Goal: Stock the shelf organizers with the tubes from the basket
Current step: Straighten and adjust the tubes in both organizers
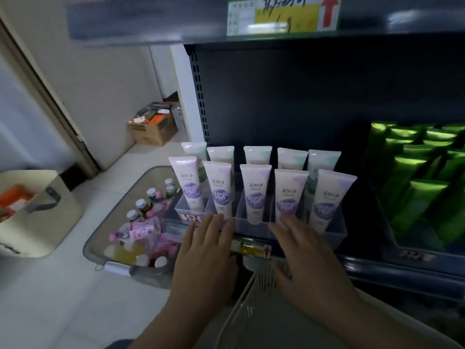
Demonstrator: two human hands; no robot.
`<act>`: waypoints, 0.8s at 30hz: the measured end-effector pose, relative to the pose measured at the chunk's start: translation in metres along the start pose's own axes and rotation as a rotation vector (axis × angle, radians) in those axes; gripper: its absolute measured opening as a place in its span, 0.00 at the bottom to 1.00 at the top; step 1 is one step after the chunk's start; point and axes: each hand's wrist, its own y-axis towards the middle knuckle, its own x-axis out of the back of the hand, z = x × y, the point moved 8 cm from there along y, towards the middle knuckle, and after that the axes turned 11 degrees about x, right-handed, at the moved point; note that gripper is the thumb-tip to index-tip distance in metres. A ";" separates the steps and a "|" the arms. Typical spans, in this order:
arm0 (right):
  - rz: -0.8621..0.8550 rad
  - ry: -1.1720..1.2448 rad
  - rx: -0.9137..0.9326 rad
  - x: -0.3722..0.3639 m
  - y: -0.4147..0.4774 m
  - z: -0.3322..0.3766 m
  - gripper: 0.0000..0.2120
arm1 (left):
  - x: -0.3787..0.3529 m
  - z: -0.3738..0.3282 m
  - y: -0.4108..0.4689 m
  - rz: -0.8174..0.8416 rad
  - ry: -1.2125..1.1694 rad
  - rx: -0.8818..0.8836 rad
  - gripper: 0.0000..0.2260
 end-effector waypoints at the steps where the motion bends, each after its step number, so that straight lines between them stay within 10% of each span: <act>1: -0.004 -0.006 0.003 -0.002 0.000 0.002 0.30 | 0.000 0.003 0.001 0.004 0.001 0.003 0.29; 24: -0.219 -0.028 0.077 0.052 0.074 0.075 0.26 | 0.070 0.044 0.046 -0.156 0.086 -0.193 0.29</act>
